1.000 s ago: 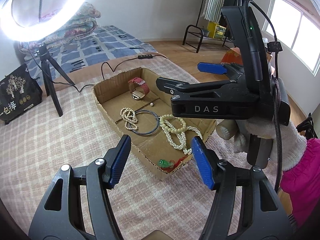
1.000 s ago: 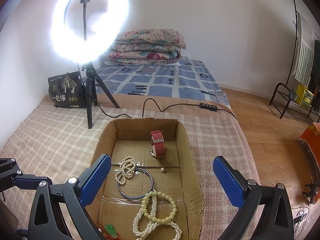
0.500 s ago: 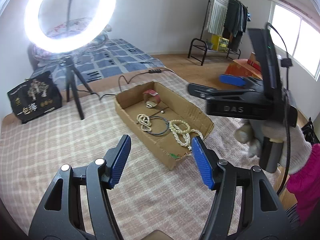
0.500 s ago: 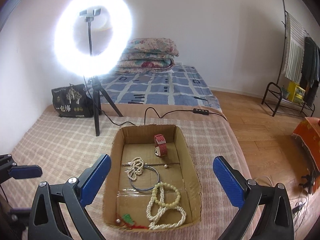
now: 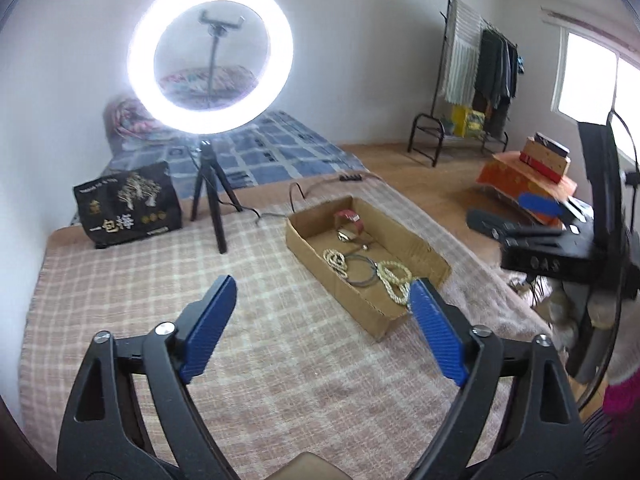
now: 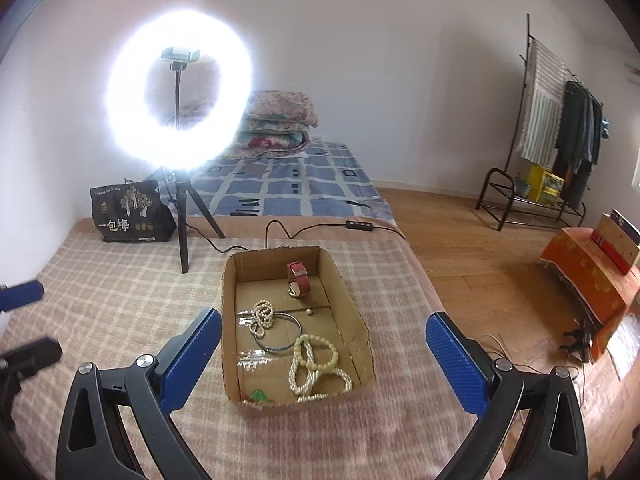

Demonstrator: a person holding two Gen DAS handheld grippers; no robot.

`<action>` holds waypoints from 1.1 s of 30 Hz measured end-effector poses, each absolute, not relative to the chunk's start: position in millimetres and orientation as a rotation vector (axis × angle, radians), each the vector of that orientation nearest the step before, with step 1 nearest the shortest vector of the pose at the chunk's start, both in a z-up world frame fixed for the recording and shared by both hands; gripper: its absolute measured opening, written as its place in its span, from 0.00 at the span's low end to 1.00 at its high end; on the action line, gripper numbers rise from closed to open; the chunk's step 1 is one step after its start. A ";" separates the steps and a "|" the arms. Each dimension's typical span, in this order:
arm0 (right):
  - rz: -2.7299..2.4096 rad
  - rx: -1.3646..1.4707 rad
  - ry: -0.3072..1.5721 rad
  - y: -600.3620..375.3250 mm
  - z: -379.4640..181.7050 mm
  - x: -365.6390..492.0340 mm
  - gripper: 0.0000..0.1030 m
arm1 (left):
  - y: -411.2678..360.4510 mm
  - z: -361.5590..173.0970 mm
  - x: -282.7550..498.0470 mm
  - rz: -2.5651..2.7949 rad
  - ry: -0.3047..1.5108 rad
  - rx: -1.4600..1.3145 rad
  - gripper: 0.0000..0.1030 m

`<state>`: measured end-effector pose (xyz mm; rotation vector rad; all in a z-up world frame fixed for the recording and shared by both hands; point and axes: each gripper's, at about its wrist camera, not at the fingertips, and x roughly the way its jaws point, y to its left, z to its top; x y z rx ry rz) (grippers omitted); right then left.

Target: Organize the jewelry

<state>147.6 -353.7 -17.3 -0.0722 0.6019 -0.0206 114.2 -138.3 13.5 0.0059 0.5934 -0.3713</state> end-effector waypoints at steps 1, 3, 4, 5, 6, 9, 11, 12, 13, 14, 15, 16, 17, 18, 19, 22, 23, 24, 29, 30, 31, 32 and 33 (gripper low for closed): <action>-0.026 -0.069 0.599 -352.6 -15.9 142.5 1.00 | -136.1 15.1 112.4 -0.366 0.583 0.001 0.91; -0.030 -0.055 0.595 -350.3 -13.5 134.2 1.00 | -132.1 19.5 107.6 -0.348 0.553 -0.002 0.92; -0.026 -0.047 0.592 -348.9 -12.8 129.1 1.00 | -131.3 21.8 105.0 -0.339 0.537 0.006 0.92; -0.022 -0.040 0.589 -346.6 -12.3 123.7 1.00 | -130.9 22.8 103.9 -0.336 0.529 0.011 0.92; -0.020 -0.036 0.587 -345.5 -12.0 120.5 1.00 | -130.7 24.4 101.9 -0.334 0.519 0.017 0.92; -0.016 -0.037 0.576 -339.2 -12.9 110.2 1.00 | -127.9 27.9 96.5 -0.329 0.490 0.021 0.93; -0.025 -0.045 0.561 -335.1 -14.4 103.7 1.00 | -126.1 28.7 92.8 -0.326 0.479 0.026 1.00; -0.030 -0.048 0.554 -333.3 -15.2 101.0 1.00 | -125.3 28.7 90.7 -0.324 0.469 0.030 1.00; -0.035 -0.053 0.545 -332.2 -16.7 97.9 1.00 | -125.5 28.5 89.0 -0.323 0.461 0.036 1.00; -0.040 -0.057 0.539 -331.0 -18.3 95.3 1.00 | -126.4 28.1 87.9 -0.323 0.457 0.045 1.00; -0.044 -0.058 0.536 -330.1 -19.7 93.9 1.00 | -127.8 27.5 87.4 -0.322 0.456 0.060 1.00; -0.044 -0.059 0.535 -329.5 -21.7 93.2 1.00 | -128.6 27.2 86.8 -0.320 0.457 0.069 1.00; -0.043 -0.062 0.538 -328.9 -23.5 93.8 1.00 | -129.5 26.4 86.7 -0.317 0.459 0.077 1.00; -0.046 -0.066 0.541 -329.2 -25.6 94.4 1.00 | -130.0 25.9 86.6 -0.317 0.462 0.080 1.00; -0.051 -0.068 0.544 -329.7 -28.0 95.5 1.00 | -130.2 25.4 86.8 -0.317 0.467 0.080 1.00; -0.073 -0.046 0.561 -336.3 -34.9 98.9 1.00 | -132.2 23.2 86.6 -0.318 0.483 0.080 1.00; -0.074 -0.033 0.566 -338.8 -36.2 100.0 1.00 | -132.9 22.8 86.3 -0.319 0.487 0.081 1.00; -0.077 -0.023 0.570 -341.2 -37.5 100.3 1.00 | -134.2 22.2 86.1 -0.322 0.492 0.084 1.00; -0.102 -0.010 0.564 -348.3 -39.0 99.7 1.00 | -136.5 20.4 85.5 -0.327 0.506 0.090 1.00; -0.105 -0.007 0.563 -349.4 -39.2 99.7 1.00 | -137.0 20.3 85.3 -0.330 0.509 0.088 1.00; -0.106 -0.004 0.563 -350.0 -39.7 99.9 1.00 | -136.0 20.3 85.3 -0.331 0.511 0.086 1.00; -0.107 -0.001 0.563 -350.3 -40.3 100.3 1.00 | -136.2 20.3 85.5 -0.332 0.514 0.084 1.00; -0.108 0.002 0.563 -350.6 -40.7 100.5 1.00 | -136.3 20.2 85.7 -0.333 0.517 0.083 1.00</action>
